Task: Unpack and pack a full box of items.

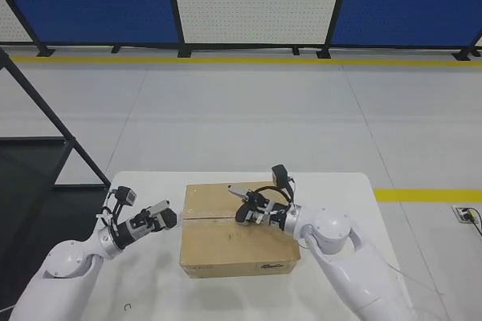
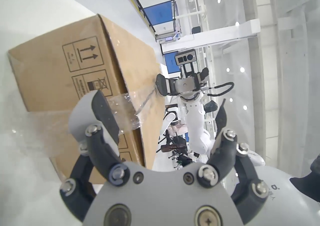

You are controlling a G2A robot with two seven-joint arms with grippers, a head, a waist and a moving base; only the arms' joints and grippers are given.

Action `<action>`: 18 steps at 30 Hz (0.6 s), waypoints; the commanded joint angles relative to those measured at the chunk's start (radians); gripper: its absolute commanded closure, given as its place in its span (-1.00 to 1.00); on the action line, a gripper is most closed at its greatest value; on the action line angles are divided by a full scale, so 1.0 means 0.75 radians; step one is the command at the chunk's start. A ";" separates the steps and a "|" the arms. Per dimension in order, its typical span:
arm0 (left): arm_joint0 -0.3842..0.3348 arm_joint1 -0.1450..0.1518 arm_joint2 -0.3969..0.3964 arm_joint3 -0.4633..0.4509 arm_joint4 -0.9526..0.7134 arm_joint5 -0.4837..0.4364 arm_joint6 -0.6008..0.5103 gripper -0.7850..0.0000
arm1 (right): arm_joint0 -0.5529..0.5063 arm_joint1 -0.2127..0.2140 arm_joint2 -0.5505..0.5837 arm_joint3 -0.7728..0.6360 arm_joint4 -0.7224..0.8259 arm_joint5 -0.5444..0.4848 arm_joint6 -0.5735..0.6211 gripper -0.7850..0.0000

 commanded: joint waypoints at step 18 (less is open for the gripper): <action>-0.095 -0.040 0.104 0.173 0.022 0.018 -0.050 -1.00 | -0.085 0.023 0.109 -0.100 0.010 -0.089 0.025 -1.00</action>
